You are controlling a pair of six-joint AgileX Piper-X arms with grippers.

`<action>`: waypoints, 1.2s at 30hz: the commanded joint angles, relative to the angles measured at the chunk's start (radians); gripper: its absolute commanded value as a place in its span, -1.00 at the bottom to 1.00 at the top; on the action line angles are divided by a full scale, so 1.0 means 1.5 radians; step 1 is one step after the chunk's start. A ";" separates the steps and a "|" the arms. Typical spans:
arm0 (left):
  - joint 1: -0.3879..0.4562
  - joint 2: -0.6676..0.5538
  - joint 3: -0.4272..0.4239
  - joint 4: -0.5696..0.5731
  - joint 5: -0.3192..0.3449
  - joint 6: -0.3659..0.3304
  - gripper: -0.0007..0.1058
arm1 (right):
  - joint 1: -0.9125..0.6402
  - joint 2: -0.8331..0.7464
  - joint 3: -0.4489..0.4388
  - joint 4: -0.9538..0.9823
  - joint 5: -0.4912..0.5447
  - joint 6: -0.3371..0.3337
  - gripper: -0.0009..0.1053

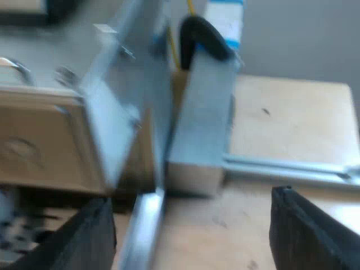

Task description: Place mug into machine

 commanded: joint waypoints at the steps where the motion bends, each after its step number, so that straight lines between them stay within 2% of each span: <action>1: 0.027 -0.004 -0.008 -0.002 0.002 -0.015 0.61 | -0.377 -0.076 0.001 0.146 -0.219 -0.094 0.16; 4: 0.027 -0.006 -0.008 0.005 0.002 -0.015 0.61 | -0.484 -0.091 0.020 0.146 -0.278 -0.130 0.16; 5: 0.027 -0.014 -0.008 0.009 -0.019 -0.015 0.61 | -0.515 -0.098 0.029 0.146 -0.292 -0.133 0.16; 10: 0.027 -0.063 -0.008 0.030 -0.035 -0.015 0.61 | -0.604 -0.138 0.078 0.144 -0.339 -0.143 0.16; 14: 0.027 -0.105 -0.008 0.065 -0.034 -0.015 0.61 | -0.606 -0.188 0.109 0.146 -0.351 -0.143 0.16; 17: 0.027 -0.132 -0.008 0.091 -0.040 -0.015 0.61 | -0.606 -0.250 0.123 0.153 -0.352 -0.126 0.16; 18: 0.027 -0.166 -0.008 0.119 -0.048 -0.015 0.61 | -0.606 -0.263 0.124 0.160 -0.352 -0.125 0.16; 19: 0.027 -0.233 -0.008 0.162 -0.050 -0.015 0.61 | -0.606 -0.285 0.124 0.171 -0.352 -0.125 0.16; 27: 0.027 -0.374 -0.008 0.277 -0.055 -0.014 0.61 | -0.606 -0.438 0.126 0.246 -0.352 -0.125 0.16; 29: 0.027 -0.426 -0.008 0.320 -0.055 -0.014 0.61 | -0.606 -0.501 0.126 0.266 -0.354 -0.111 0.16; 33: 0.030 -0.426 -0.026 0.400 -0.058 -0.014 0.61 | -0.606 -0.565 0.126 0.292 -0.354 -0.103 0.16; 36: 0.031 -0.430 -0.022 0.413 -0.065 -0.014 0.61 | -0.606 -0.567 0.108 0.355 -0.346 -0.105 0.16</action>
